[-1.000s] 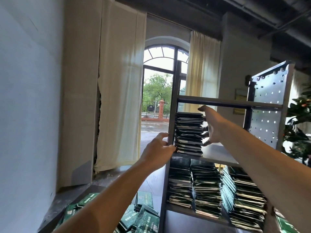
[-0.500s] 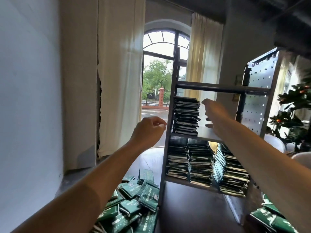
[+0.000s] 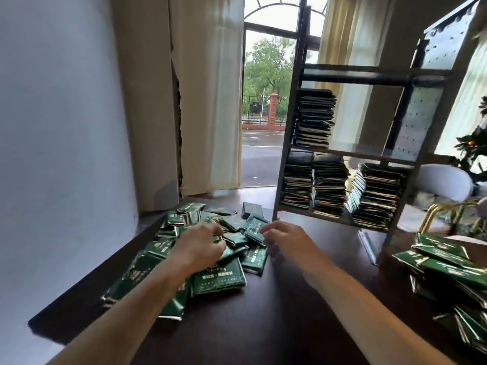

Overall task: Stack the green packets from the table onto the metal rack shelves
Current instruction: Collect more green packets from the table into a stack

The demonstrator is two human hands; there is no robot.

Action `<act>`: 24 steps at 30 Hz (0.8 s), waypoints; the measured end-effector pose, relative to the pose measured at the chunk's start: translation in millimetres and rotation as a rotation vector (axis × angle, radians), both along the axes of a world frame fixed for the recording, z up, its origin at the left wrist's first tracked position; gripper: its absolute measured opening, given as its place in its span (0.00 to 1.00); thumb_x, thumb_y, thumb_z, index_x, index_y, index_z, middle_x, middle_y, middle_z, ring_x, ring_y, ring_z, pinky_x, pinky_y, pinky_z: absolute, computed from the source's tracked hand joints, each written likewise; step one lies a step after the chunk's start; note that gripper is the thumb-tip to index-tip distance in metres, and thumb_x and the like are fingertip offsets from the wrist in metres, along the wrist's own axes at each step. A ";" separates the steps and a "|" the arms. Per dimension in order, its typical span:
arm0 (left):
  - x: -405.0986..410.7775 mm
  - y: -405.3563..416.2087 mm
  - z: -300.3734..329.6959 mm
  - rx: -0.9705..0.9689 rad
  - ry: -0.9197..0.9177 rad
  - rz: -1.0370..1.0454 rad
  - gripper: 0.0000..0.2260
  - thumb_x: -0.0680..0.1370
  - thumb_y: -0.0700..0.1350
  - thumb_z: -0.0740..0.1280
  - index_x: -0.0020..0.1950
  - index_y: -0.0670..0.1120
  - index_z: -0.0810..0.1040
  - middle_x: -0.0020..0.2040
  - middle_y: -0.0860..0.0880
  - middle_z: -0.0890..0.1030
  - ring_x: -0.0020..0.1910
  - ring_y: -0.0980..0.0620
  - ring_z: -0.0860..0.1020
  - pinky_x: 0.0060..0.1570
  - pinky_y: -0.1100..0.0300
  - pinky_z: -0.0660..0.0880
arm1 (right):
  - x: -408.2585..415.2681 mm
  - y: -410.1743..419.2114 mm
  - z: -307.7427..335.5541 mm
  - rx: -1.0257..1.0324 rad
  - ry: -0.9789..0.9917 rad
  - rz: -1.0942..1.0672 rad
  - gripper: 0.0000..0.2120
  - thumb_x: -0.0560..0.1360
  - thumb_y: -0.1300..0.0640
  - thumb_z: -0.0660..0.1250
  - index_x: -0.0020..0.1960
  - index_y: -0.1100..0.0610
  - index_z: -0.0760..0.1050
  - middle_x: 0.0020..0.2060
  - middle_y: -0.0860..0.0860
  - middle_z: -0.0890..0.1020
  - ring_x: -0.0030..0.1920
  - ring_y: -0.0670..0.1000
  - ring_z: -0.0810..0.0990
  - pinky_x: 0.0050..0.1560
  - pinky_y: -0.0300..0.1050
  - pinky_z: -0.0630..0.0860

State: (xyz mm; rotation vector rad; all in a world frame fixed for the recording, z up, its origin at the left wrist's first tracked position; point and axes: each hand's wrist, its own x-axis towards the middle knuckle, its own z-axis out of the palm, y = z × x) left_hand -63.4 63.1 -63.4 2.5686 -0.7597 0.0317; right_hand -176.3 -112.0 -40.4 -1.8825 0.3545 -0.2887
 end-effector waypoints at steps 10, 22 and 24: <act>-26.7 25.1 -92.8 0.330 0.088 0.073 0.29 0.82 0.58 0.58 0.82 0.55 0.55 0.82 0.51 0.56 0.80 0.45 0.53 0.74 0.37 0.59 | -17.0 17.4 -103.0 -0.208 0.198 -0.008 0.05 0.76 0.56 0.67 0.51 0.49 0.80 0.45 0.48 0.84 0.47 0.49 0.80 0.48 0.40 0.73; -115.6 -68.9 -102.6 0.276 -0.031 -0.234 0.25 0.82 0.58 0.58 0.79 0.56 0.62 0.81 0.54 0.58 0.81 0.50 0.52 0.77 0.41 0.53 | -88.9 -46.4 -108.5 -0.480 0.233 -0.158 0.17 0.77 0.58 0.64 0.65 0.50 0.77 0.61 0.54 0.79 0.63 0.56 0.77 0.62 0.45 0.71; -127.5 -92.7 -102.4 0.247 -0.040 -0.272 0.25 0.82 0.56 0.58 0.79 0.56 0.63 0.81 0.54 0.58 0.81 0.50 0.53 0.77 0.42 0.53 | -104.5 -61.5 -110.6 -0.526 0.269 -0.186 0.19 0.76 0.57 0.64 0.66 0.49 0.76 0.62 0.54 0.78 0.63 0.56 0.77 0.63 0.45 0.71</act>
